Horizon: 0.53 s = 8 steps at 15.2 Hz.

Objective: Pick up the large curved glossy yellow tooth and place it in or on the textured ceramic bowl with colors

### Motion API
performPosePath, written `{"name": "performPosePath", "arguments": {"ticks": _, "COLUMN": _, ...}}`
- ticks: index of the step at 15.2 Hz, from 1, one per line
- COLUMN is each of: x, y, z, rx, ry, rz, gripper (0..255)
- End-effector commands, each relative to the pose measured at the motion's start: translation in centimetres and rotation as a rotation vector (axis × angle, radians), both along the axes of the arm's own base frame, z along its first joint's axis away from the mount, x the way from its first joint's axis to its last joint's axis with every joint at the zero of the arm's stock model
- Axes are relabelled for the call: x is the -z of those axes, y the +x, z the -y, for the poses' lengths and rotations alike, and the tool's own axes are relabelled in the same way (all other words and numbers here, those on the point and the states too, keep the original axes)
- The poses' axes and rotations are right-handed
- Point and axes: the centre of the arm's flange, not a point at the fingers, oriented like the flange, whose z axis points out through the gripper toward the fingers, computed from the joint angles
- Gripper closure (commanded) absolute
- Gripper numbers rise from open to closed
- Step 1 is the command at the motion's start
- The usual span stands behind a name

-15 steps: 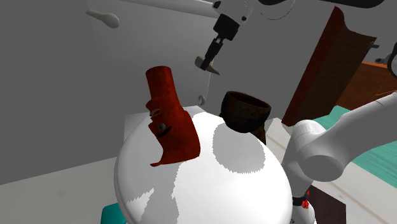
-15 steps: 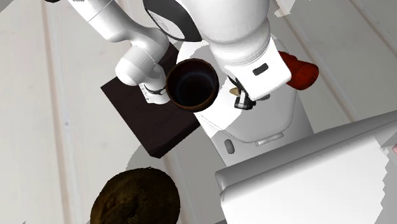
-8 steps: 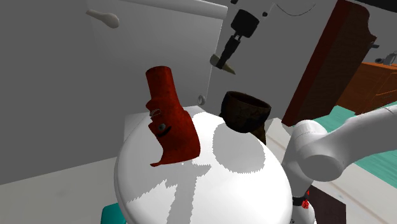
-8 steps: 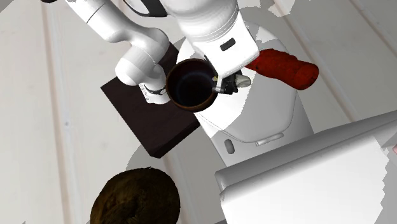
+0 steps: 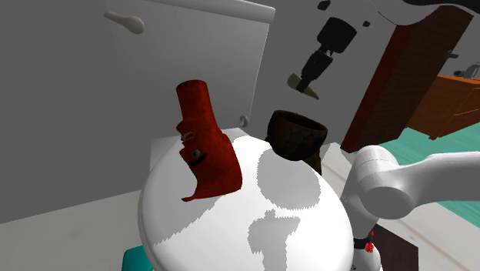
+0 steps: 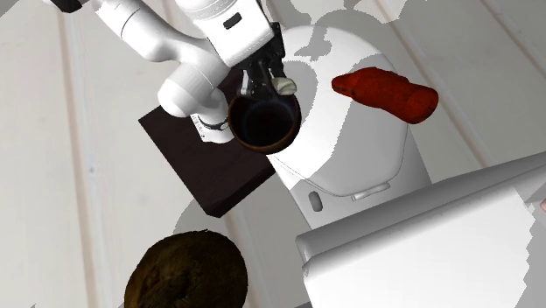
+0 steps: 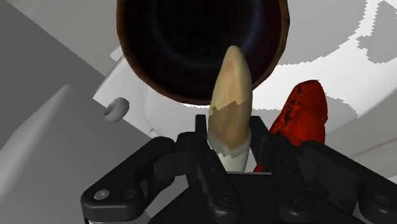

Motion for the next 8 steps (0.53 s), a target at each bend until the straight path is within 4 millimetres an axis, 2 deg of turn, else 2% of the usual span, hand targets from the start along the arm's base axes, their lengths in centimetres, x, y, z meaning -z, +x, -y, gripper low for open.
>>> {"name": "performPosePath", "arguments": {"ticks": 1, "x": 0.9, "y": -0.7, "z": 0.2, "rx": 0.0, "ry": 0.0, "rz": -0.001, "gripper": 255}}
{"name": "performPosePath", "arguments": {"ticks": 8, "x": 4.6, "y": -0.7, "z": 0.2, "rx": 0.0, "ry": 0.0, "rz": -0.001, "gripper": 255}}
